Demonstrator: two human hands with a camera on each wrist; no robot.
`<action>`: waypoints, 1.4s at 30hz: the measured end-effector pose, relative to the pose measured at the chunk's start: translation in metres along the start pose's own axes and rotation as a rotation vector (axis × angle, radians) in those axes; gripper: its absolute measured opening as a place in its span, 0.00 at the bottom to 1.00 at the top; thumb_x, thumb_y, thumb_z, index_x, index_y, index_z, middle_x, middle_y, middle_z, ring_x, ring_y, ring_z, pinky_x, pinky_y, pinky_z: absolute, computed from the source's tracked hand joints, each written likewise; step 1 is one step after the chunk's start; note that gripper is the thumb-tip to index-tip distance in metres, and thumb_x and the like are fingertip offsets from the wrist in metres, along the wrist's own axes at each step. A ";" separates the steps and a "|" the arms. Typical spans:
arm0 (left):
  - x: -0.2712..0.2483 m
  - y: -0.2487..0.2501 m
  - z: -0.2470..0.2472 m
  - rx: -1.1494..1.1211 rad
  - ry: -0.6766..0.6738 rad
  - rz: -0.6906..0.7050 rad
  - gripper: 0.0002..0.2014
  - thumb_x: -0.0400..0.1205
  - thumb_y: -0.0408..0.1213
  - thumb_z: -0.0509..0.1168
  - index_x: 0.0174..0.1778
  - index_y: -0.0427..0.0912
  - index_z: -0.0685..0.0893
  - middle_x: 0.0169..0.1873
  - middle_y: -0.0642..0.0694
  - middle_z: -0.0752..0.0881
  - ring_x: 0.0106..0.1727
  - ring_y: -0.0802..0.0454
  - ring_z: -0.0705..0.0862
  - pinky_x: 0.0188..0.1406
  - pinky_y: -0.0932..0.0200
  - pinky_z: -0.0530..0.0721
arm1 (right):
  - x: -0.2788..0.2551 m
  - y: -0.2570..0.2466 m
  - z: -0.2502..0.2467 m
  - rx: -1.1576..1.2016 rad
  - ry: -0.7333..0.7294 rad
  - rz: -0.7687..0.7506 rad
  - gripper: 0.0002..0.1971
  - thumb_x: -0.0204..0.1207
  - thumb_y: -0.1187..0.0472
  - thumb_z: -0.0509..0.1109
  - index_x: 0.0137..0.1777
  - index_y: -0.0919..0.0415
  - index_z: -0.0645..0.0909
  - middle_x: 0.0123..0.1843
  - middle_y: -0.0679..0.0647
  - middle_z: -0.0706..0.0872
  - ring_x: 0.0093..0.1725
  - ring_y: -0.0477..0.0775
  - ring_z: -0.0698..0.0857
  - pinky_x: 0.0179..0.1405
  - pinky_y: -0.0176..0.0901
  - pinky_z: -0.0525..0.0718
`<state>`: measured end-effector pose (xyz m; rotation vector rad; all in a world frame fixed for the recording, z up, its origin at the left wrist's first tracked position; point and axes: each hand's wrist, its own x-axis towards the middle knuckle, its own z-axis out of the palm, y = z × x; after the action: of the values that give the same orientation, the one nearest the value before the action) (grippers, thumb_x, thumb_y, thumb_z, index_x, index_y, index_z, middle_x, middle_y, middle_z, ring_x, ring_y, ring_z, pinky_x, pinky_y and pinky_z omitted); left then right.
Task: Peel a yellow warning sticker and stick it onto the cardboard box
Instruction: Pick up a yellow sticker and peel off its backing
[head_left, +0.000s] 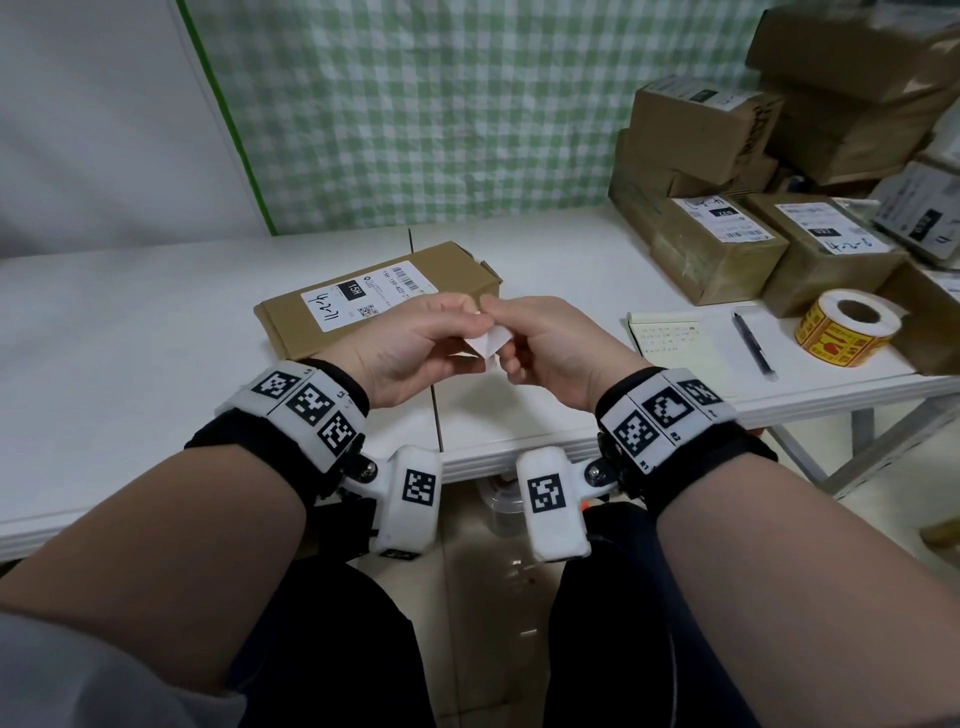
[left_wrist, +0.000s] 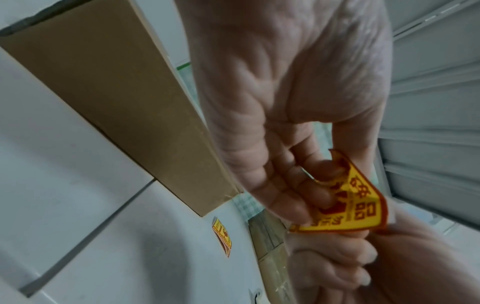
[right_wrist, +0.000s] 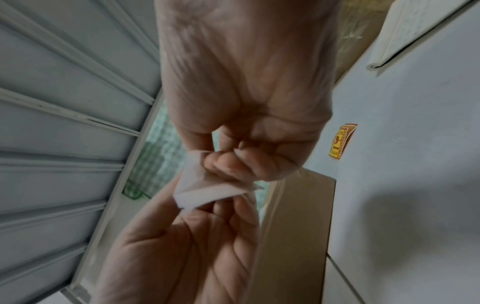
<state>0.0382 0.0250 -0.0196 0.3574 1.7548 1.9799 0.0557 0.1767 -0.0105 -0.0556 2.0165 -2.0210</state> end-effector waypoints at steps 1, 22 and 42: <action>0.000 0.000 -0.001 0.003 0.006 0.003 0.06 0.73 0.33 0.66 0.35 0.36 0.76 0.41 0.35 0.80 0.50 0.38 0.79 0.60 0.45 0.78 | 0.000 0.000 0.000 0.006 -0.004 -0.009 0.15 0.80 0.54 0.63 0.33 0.57 0.76 0.19 0.49 0.72 0.21 0.47 0.69 0.22 0.32 0.69; -0.004 0.009 0.001 0.093 -0.001 -0.139 0.17 0.83 0.50 0.55 0.50 0.43 0.84 0.42 0.43 0.85 0.43 0.48 0.81 0.38 0.59 0.86 | 0.002 -0.001 0.002 -0.272 -0.065 -0.157 0.14 0.79 0.57 0.65 0.44 0.70 0.81 0.33 0.59 0.78 0.28 0.50 0.71 0.24 0.36 0.68; -0.002 0.010 0.007 0.016 -0.133 -0.010 0.15 0.83 0.45 0.54 0.43 0.37 0.80 0.32 0.43 0.86 0.35 0.54 0.84 0.30 0.68 0.79 | 0.005 0.002 0.002 0.141 -0.049 -0.111 0.14 0.80 0.57 0.63 0.33 0.59 0.76 0.22 0.49 0.76 0.21 0.47 0.69 0.18 0.31 0.69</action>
<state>0.0419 0.0295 -0.0086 0.4738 1.6873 1.8906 0.0516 0.1734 -0.0135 -0.1907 1.8742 -2.2019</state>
